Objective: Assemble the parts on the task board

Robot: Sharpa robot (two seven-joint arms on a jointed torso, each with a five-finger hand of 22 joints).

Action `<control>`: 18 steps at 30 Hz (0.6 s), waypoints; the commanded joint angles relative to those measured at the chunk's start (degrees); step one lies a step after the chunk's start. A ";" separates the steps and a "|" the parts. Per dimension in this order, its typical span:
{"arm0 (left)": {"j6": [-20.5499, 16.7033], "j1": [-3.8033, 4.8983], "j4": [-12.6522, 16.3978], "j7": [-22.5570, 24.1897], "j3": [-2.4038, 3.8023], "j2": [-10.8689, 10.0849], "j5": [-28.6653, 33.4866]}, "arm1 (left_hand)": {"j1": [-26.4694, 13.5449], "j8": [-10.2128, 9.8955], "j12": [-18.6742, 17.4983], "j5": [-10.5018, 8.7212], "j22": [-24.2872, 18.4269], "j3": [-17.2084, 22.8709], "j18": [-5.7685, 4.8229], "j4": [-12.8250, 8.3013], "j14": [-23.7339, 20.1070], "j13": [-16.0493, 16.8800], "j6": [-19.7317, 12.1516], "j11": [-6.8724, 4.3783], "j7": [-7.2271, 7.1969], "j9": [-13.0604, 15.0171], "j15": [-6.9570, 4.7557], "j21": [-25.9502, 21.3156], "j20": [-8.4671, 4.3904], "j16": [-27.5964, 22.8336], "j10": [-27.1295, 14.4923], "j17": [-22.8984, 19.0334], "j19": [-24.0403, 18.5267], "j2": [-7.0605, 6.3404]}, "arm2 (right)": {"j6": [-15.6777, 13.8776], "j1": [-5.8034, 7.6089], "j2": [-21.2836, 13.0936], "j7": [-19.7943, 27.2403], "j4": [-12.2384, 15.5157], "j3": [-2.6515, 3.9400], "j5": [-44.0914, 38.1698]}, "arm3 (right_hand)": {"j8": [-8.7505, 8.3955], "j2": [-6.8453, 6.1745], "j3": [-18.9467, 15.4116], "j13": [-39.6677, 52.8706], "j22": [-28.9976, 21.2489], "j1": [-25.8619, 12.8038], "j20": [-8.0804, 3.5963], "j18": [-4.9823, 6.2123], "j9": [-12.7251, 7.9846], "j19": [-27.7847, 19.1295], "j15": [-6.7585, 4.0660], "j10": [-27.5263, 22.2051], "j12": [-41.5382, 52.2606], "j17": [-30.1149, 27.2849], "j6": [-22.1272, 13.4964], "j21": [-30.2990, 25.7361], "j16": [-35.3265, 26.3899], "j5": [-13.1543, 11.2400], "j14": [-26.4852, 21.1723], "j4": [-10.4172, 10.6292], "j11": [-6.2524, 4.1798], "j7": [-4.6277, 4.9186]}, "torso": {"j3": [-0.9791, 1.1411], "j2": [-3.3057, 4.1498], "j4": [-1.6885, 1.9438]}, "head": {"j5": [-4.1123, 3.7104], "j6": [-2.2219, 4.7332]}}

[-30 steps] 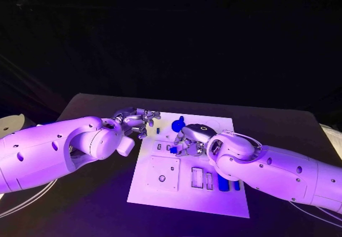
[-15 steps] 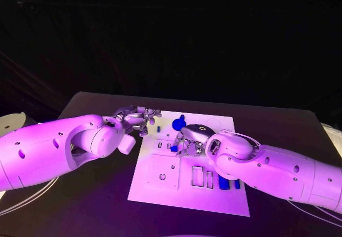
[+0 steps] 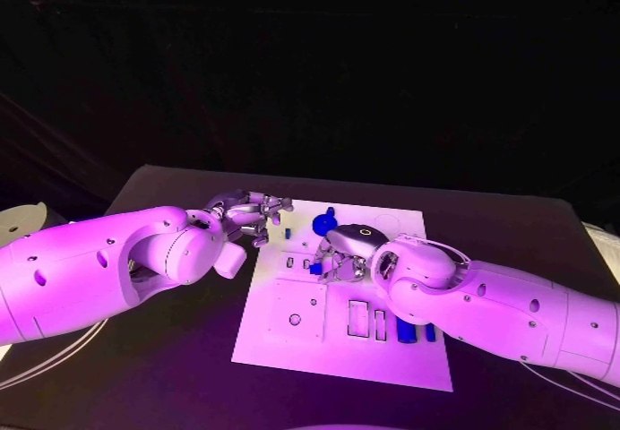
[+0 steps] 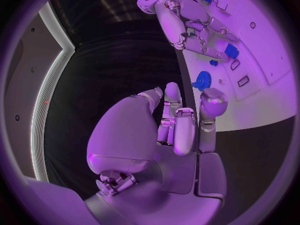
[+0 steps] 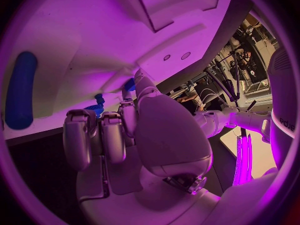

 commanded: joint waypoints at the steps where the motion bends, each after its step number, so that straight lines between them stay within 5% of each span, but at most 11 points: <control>1: 0.43 0.02 0.20 0.48 0.03 0.09 0.31 | 0.41 -0.13 -0.26 0.02 -0.06 0.46 0.47 -0.02 2.46 -0.06 -0.29 0.28 -0.04 -0.05 0.40 -0.31 0.20 -0.17 -0.20 5.91 0.06 -0.26 | 1.34 -0.28 0.28 -0.85 -0.14 -0.14 -1.48 | -0.34 0.67 0.39 -1.77 5.26 0.27 -0.37 -0.44 0.01 1.60 -0.40 1.32 0.30 12.03 0.49 0.42 0.39 -0.27 5.50 -0.02 -0.99 0.12 | 0.01 0.01 -0.03 | 0.00 -0.04; 18: 0.74 0.02 0.18 0.10 0.03 0.09 0.31 | 0.53 -0.07 -0.24 0.02 -0.17 0.77 0.48 -0.14 2.48 -0.22 -0.29 0.28 -0.04 -0.18 0.40 -0.43 0.20 -0.16 -0.19 5.92 0.11 -0.39 | 2.04 -1.01 0.64 -2.21 -0.35 -0.19 -3.28 | 0.24 1.26 3.61 -1.33 5.50 1.43 -0.99 -0.48 0.08 1.73 -1.12 1.64 0.90 12.19 3.43 0.55 0.48 -0.14 5.54 -1.91 -1.84 -0.85 | 0.03 0.02 -0.07 | 0.10 -0.45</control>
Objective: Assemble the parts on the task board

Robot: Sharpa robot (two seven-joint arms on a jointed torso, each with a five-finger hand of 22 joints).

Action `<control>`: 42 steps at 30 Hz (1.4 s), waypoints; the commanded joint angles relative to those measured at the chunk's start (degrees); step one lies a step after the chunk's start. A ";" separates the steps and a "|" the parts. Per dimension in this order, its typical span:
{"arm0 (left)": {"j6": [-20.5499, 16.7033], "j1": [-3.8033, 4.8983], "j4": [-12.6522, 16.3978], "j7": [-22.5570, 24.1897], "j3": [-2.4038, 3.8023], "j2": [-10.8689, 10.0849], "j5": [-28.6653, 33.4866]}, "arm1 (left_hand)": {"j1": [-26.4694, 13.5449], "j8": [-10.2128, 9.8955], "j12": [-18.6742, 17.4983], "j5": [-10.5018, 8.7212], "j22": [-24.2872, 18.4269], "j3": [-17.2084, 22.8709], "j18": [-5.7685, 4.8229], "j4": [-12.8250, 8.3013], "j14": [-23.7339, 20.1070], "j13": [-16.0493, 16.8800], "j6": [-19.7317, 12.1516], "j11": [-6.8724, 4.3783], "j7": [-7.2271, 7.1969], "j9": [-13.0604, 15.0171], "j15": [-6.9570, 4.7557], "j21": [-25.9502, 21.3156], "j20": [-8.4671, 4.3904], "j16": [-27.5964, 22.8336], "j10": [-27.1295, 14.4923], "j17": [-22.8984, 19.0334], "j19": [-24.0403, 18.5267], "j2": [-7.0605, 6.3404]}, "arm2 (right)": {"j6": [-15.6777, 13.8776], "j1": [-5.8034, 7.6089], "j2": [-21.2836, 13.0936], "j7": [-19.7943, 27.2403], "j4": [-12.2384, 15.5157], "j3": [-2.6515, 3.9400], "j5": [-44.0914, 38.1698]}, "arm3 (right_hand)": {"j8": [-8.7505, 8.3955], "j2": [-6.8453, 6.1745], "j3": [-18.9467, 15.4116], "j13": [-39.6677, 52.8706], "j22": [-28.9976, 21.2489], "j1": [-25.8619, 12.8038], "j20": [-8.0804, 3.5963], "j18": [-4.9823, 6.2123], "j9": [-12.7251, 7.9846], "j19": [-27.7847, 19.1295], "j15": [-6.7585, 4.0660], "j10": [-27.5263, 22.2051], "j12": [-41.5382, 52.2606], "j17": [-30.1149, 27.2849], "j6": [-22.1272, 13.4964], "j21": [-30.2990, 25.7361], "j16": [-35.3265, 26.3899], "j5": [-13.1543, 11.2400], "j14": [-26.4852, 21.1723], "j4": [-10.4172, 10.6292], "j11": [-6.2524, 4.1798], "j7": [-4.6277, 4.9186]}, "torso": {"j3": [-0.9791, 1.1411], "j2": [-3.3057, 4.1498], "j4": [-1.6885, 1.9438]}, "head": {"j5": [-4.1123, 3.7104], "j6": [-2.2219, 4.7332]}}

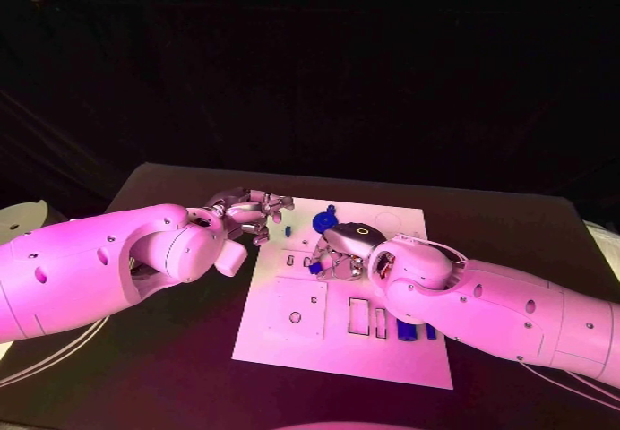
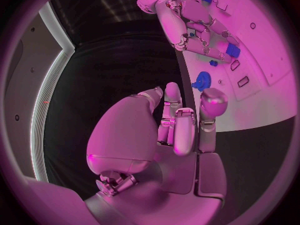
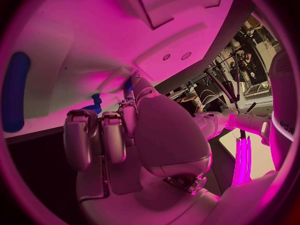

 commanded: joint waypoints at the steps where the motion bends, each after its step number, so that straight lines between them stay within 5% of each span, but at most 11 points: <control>1: 0.71 0.02 0.12 0.19 0.03 0.08 0.27 | 0.40 -0.07 -0.24 0.02 -0.15 0.38 0.48 -0.06 2.48 -0.11 -0.29 0.28 -0.04 -0.10 0.40 -0.41 0.20 -0.16 -0.19 5.92 0.11 -0.25 | 2.23 -0.56 -0.06 -1.72 -0.24 -0.38 -1.99 | 0.48 0.44 1.03 -2.63 5.51 0.72 -0.57 -0.48 0.13 1.67 -0.33 2.02 0.29 12.22 0.71 0.33 0.27 -0.12 5.34 -0.35 -2.15 -0.10 | 0.00 -0.01 -0.07 | 0.03 -0.11; 12: 1.02 0.02 -0.04 -0.21 0.03 0.17 0.27 | 0.48 -0.04 -0.24 0.02 -0.25 0.53 0.50 -0.15 2.46 -0.19 -0.30 0.28 -0.03 -0.17 0.39 -0.52 0.20 -0.22 -0.20 5.84 0.11 -0.36 | 0.52 -0.67 -0.18 -2.10 -0.19 -0.39 -3.39 | 0.61 0.75 5.01 -2.33 5.66 0.44 -0.92 -0.51 0.02 1.75 -0.62 2.32 0.66 12.40 2.00 0.38 0.36 1.93 5.38 -1.94 -2.50 -0.39 | 0.03 -0.05 -0.05 | -0.14 -0.22; 16: 1.19 0.02 -0.07 -0.34 0.03 0.24 0.27 | 0.48 -0.04 -0.24 0.02 -0.25 0.53 0.50 -0.15 2.46 -0.19 -0.30 0.28 -0.03 -0.17 0.39 -0.52 0.20 -0.22 -0.20 5.84 0.11 -0.36 | -2.58 -0.75 -0.40 -1.04 0.33 -0.39 -2.02 | 0.59 0.28 6.96 -1.70 5.87 -1.52 -1.08 -0.56 -0.03 1.88 -0.79 2.92 1.45 12.69 2.39 0.49 0.54 5.13 5.45 -1.93 -2.71 -0.66 | 0.04 -0.05 -0.04 | -0.17 -0.17; 25: 2.28 0.02 -0.18 -1.09 0.02 0.21 -0.82 | 0.31 -0.05 -0.18 0.00 -0.06 0.61 0.41 -0.29 2.54 -0.50 -0.48 0.40 0.14 -0.50 0.47 -0.47 0.23 -0.07 -0.22 6.00 0.39 -1.21 | -11.92 -0.94 -1.74 1.37 2.77 -0.29 1.55 | 0.60 -0.77 8.88 -0.55 5.96 -4.39 -1.26 -0.57 -0.01 1.96 -0.98 3.75 2.79 12.95 2.81 0.52 0.69 5.93 5.51 -1.57 -2.88 -0.94 | 0.05 -0.10 0.00 | -0.23 0.09; 36: 4.81 -0.03 -0.15 -5.74 -0.08 0.11 -11.27 | 1.26 2.01 0.80 -0.02 5.26 0.83 -0.69 -2.62 4.53 -1.33 3.12 -0.88 -1.40 -1.03 -0.52 3.69 -0.53 3.81 1.95 10.71 3.91 -4.22 | -13.94 -0.83 -4.89 0.53 5.72 0.73 3.94 | 0.64 -1.27 9.33 -0.16 6.01 -5.20 -1.32 -0.58 0.02 2.00 -1.05 4.04 3.24 13.08 3.00 0.54 0.77 5.83 5.54 -1.50 -2.96 -1.04 | -0.02 -0.19 -0.18 | -0.25 0.62; 42: 6.43 -0.43 -0.15 -10.32 -0.11 0.39 -20.47 | -0.38 2.76 4.25 -0.05 9.39 -1.08 -1.59 -2.65 5.61 1.66 4.92 -1.47 -2.03 -1.48 -1.06 6.97 -1.12 6.23 5.34 13.92 6.25 -6.50 | -13.24 -0.70 -6.27 0.01 7.10 1.07 4.59 | 0.65 -1.45 9.48 -0.05 6.05 -5.47 -1.35 -0.59 0.03 2.02 -1.08 4.12 3.35 13.18 3.07 0.56 0.84 5.60 5.56 -1.48 -2.99 -1.08 | 0.02 -0.08 -0.18 | -0.43 1.12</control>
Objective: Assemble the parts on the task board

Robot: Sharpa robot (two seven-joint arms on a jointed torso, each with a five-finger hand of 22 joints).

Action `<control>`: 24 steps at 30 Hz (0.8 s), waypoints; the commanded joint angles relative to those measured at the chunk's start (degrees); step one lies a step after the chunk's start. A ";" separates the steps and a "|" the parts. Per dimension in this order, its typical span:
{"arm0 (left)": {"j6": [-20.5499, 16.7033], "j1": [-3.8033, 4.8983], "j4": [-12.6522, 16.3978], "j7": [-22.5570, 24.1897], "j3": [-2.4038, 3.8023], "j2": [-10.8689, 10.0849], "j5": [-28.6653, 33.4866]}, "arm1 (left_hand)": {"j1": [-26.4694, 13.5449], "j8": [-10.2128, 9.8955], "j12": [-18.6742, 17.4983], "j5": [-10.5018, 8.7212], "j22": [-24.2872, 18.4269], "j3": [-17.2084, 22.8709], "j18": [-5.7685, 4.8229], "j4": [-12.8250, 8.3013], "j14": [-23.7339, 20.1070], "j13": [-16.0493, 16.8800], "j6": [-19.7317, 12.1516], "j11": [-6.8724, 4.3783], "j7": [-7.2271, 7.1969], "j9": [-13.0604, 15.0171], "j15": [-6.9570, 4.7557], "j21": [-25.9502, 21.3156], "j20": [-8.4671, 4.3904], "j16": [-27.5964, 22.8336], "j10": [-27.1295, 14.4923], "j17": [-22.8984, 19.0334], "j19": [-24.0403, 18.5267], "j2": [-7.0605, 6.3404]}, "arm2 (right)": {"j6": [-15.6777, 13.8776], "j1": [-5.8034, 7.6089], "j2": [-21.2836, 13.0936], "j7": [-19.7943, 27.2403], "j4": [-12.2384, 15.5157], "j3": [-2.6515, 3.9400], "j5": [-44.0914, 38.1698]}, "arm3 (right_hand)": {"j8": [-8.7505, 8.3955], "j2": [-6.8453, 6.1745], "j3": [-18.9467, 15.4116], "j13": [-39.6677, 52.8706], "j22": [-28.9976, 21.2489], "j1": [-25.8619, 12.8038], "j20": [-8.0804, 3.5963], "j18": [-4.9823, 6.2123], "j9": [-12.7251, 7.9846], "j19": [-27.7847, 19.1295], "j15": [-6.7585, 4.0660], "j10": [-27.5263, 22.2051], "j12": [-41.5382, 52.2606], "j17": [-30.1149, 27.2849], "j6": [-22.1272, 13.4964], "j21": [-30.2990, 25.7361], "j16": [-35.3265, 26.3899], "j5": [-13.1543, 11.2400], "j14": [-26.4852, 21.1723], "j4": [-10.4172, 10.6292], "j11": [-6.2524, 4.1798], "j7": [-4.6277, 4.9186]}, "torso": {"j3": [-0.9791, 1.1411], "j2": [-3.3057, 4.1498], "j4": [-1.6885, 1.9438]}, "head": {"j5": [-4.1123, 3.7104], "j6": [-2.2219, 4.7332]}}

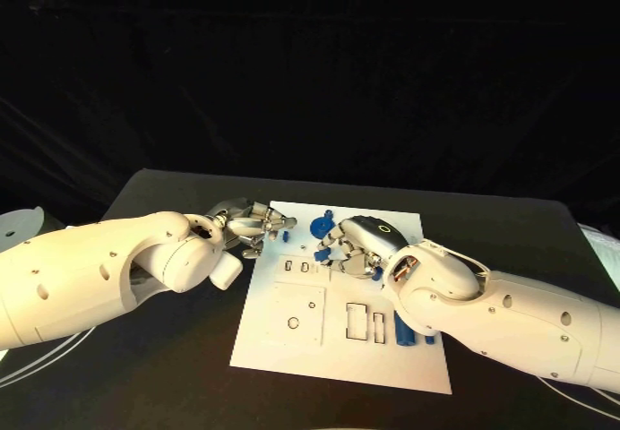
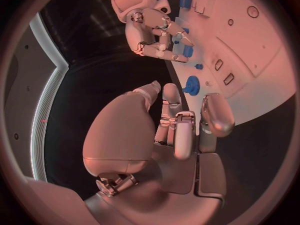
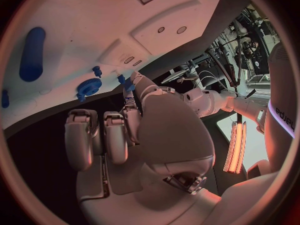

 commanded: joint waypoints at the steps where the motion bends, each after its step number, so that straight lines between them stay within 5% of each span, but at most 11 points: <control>1: 3.45 -0.27 0.12 -5.61 -0.01 0.27 -10.86 | -0.57 0.40 1.52 -0.05 1.74 -1.21 -0.87 0.21 5.90 1.40 0.89 -0.24 -0.04 -0.19 -0.63 1.37 -0.20 0.94 1.43 14.68 1.03 -1.07 | -0.29 0.04 -0.35 -0.53 0.69 0.07 1.17 | 0.39 -0.04 0.43 4.47 6.09 -0.73 -0.39 -0.59 0.09 1.87 -0.44 1.51 0.27 13.16 1.87 0.34 0.35 -0.38 5.55 0.00 -1.47 -0.68 | 0.01 0.07 -0.02 | -0.16 0.30; 9: 4.70 -0.78 0.47 -9.64 0.00 1.35 -17.29 | -1.96 1.72 6.46 -0.03 5.98 -4.84 -1.76 0.60 6.02 6.39 2.87 -1.09 -1.02 -0.32 -1.38 4.68 -0.92 1.24 5.07 15.10 3.11 -1.35 | -0.17 0.08 -0.85 -1.05 1.67 0.15 1.03 | 0.39 -0.12 0.56 4.42 6.05 -0.88 -0.41 -0.58 0.10 1.86 -0.46 1.49 0.19 13.17 1.90 0.31 0.36 -0.61 5.55 0.00 -1.49 -0.71 | 0.00 0.14 0.26 | -0.29 0.25; 15: 5.20 -1.14 0.57 -11.80 0.03 2.32 -20.25 | -1.84 2.27 8.90 -0.03 8.56 -6.56 -2.31 0.67 6.02 8.98 3.44 -1.48 -1.45 -0.37 -1.74 6.63 -1.29 1.24 6.61 15.10 4.26 -0.92 | -0.72 0.08 -1.00 -1.42 2.16 0.23 0.25 | 0.39 -0.13 0.59 4.49 6.07 -0.89 -0.41 -0.58 0.10 1.86 -0.46 1.53 0.26 13.23 1.92 0.32 0.39 -0.64 5.56 0.00 -1.50 -0.72 | -0.04 0.13 0.06 | -0.28 0.07; 24: 5.28 -1.30 0.26 -13.55 0.05 3.42 -21.30 | -1.83 2.54 9.99 -0.02 9.58 -7.55 -2.53 0.85 6.02 10.10 3.72 -1.67 -1.66 -0.43 -1.91 7.41 -1.48 1.24 7.29 15.10 4.72 -0.65 | -0.90 0.08 -0.99 -1.68 2.48 0.26 -0.45 | 0.43 -0.12 0.74 4.64 6.18 -0.89 -0.42 -0.61 0.12 1.92 -0.48 1.64 0.45 13.31 2.01 0.38 0.44 -0.68 5.58 -0.06 -1.54 -0.77 | -0.02 0.12 0.11 | -0.22 -0.01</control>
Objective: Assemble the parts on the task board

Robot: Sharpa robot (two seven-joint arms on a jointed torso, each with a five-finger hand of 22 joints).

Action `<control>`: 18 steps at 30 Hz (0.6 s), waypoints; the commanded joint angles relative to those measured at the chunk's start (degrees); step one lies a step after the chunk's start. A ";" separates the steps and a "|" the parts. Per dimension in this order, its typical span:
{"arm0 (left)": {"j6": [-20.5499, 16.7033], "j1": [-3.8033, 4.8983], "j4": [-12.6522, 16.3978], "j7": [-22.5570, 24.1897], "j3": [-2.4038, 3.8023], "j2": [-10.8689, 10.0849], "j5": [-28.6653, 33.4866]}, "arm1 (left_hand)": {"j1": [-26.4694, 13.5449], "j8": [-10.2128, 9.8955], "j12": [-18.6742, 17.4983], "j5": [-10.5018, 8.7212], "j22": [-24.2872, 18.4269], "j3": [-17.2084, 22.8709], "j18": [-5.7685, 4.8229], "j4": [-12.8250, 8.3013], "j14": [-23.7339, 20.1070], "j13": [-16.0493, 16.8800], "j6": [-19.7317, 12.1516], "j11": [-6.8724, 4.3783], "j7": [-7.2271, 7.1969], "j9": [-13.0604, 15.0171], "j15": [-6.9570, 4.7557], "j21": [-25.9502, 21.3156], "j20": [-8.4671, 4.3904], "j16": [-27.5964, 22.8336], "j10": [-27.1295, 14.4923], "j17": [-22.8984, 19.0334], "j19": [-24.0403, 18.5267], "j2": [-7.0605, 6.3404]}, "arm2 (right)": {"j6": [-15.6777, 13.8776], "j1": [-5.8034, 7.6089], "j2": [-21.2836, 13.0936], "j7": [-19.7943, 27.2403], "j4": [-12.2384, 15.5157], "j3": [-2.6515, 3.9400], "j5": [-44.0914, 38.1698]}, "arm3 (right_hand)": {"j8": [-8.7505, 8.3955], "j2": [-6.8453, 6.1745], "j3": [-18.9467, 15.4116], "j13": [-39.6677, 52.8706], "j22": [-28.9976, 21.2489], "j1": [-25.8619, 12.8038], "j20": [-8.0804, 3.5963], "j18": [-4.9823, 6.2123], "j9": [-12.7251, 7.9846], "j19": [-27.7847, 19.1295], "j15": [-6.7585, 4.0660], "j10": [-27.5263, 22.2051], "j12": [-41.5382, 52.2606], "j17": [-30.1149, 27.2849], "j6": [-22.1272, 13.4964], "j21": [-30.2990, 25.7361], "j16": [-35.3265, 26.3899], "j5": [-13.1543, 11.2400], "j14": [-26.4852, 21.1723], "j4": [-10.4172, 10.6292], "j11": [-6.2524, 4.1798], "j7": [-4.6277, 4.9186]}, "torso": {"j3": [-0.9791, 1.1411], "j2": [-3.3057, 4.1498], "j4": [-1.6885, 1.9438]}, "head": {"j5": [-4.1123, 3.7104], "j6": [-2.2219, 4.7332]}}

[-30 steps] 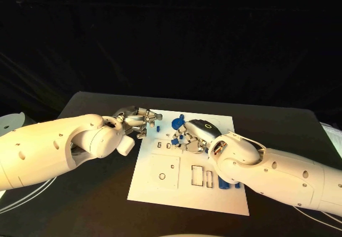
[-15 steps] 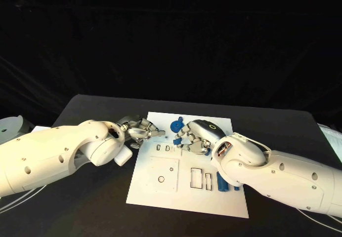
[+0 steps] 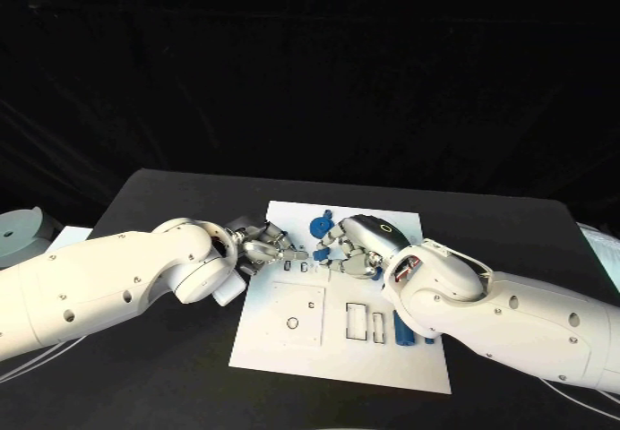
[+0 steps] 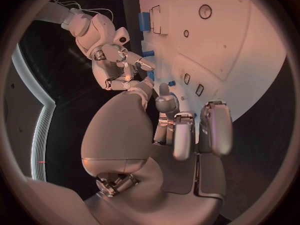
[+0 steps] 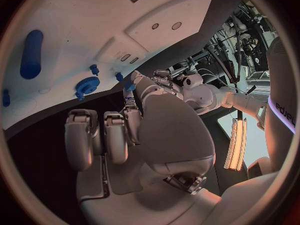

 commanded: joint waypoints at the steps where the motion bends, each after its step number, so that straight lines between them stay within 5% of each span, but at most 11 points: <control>1: 0.99 -0.04 -0.09 -2.05 0.04 0.35 -2.09 | -0.11 0.37 0.53 -0.02 1.25 -0.54 -0.75 0.05 6.13 0.22 0.46 -0.06 -0.02 -0.10 -0.39 0.28 -0.18 0.18 0.44 15.06 0.75 0.48 | -0.37 0.00 0.03 -0.57 0.26 0.03 -1.23 | 0.24 0.27 0.44 4.67 6.19 -0.52 -0.43 -0.61 0.08 1.92 -0.50 1.33 0.38 13.33 1.98 0.38 0.26 -0.08 5.60 -0.06 -1.23 -0.77 | 0.01 -0.04 0.06 | -0.02 -0.03; 18: -0.03 -0.08 -0.06 -1.94 0.07 0.83 -1.55 | -4.25 1.01 1.74 -0.01 2.35 -5.18 -0.95 2.75 6.13 1.35 0.91 -0.19 -0.21 -0.42 -0.51 1.05 -0.36 0.18 1.13 15.06 1.08 2.15 | 1.30 0.02 0.55 -1.05 0.22 0.02 -1.22 | 0.26 0.25 0.53 4.79 6.28 -0.53 -0.44 -0.63 0.09 1.96 -0.51 1.40 0.51 13.40 2.04 0.43 0.31 -0.11 5.61 -0.09 -1.26 -0.79 | -0.03 -0.04 0.04 | -0.22 -0.07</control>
